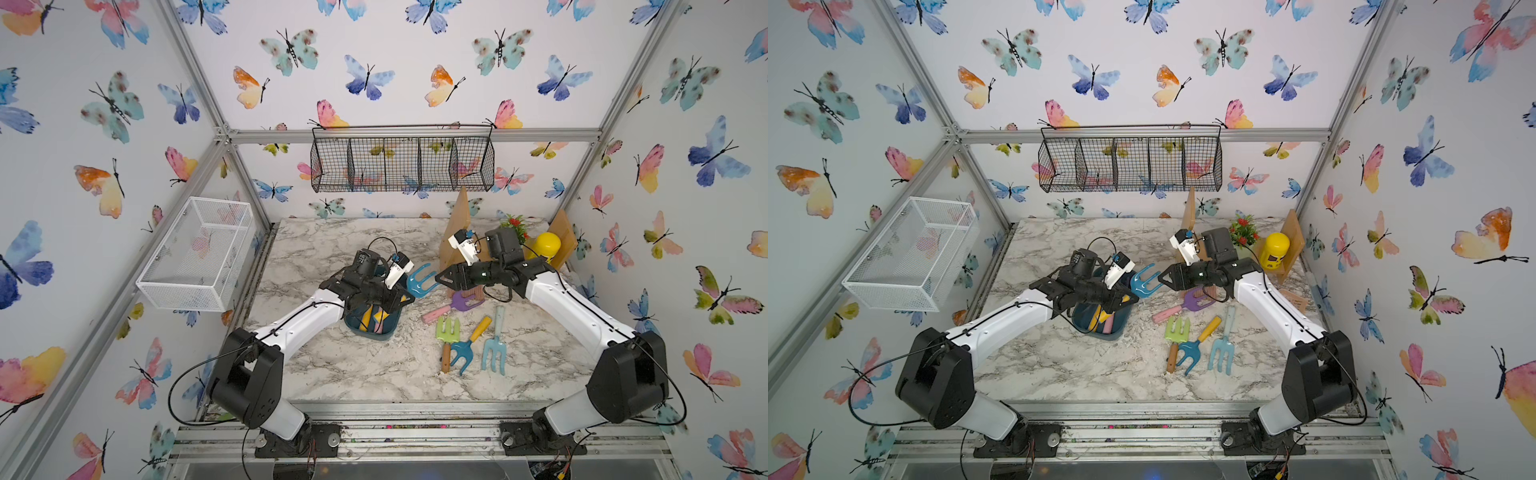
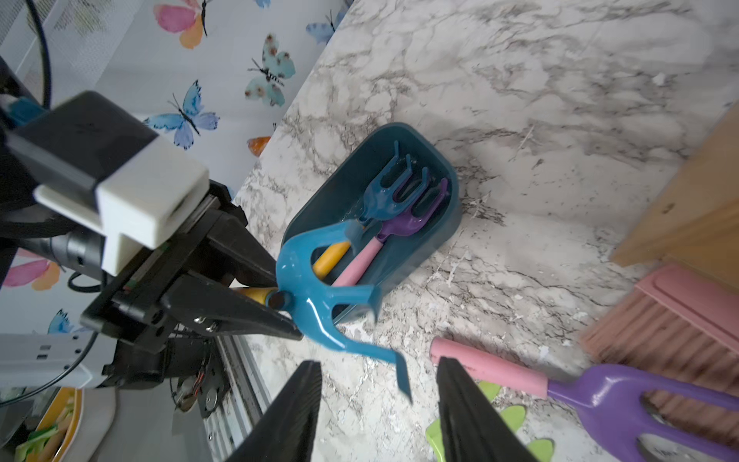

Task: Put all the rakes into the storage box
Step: Pick up the rake at the center of the board, then place the rake in the storage box.

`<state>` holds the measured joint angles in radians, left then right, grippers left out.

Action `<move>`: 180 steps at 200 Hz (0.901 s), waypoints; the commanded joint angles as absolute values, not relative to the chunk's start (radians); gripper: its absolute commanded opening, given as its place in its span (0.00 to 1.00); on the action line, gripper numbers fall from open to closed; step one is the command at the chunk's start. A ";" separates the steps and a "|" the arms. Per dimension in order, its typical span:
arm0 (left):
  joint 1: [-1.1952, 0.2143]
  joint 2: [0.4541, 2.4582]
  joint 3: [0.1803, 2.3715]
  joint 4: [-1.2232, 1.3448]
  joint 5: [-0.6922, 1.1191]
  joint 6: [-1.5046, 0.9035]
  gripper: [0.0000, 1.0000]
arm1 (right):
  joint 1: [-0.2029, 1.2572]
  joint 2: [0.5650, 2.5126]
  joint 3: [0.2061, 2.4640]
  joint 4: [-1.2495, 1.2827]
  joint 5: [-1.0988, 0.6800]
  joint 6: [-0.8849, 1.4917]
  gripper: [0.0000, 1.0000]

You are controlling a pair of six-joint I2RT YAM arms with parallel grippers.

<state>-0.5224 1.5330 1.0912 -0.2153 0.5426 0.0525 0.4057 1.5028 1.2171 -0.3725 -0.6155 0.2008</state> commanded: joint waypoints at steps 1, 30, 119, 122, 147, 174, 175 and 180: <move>-0.455 1.548 1.091 -0.168 0.382 -0.023 0.00 | 0.408 1.485 1.168 -0.221 -0.532 0.324 0.52; -0.407 1.568 1.085 -0.123 0.400 -0.077 0.00 | 0.408 1.489 1.148 -0.234 -0.528 0.344 0.51; -0.417 1.646 0.988 -0.049 0.359 -0.212 0.00 | 0.408 1.503 1.169 -0.302 -0.500 0.318 0.51; -0.417 1.650 0.985 -0.046 0.358 -0.215 0.00 | 0.408 1.505 1.170 -0.302 -0.500 0.316 0.51; -0.419 1.682 0.981 -0.035 0.337 -0.239 0.00 | 0.408 1.500 1.175 -0.315 -0.496 0.307 0.51; -0.426 1.706 0.995 -0.024 0.313 -0.240 0.00 | 0.408 1.493 1.173 -0.319 -0.489 0.301 0.51; -0.426 1.707 0.996 -0.024 0.312 -0.241 0.00 | 0.408 1.493 1.173 -0.320 -0.488 0.301 0.51; -0.426 1.714 1.001 -0.024 0.307 -0.245 0.00 | 0.408 1.493 1.173 -0.322 -0.488 0.298 0.51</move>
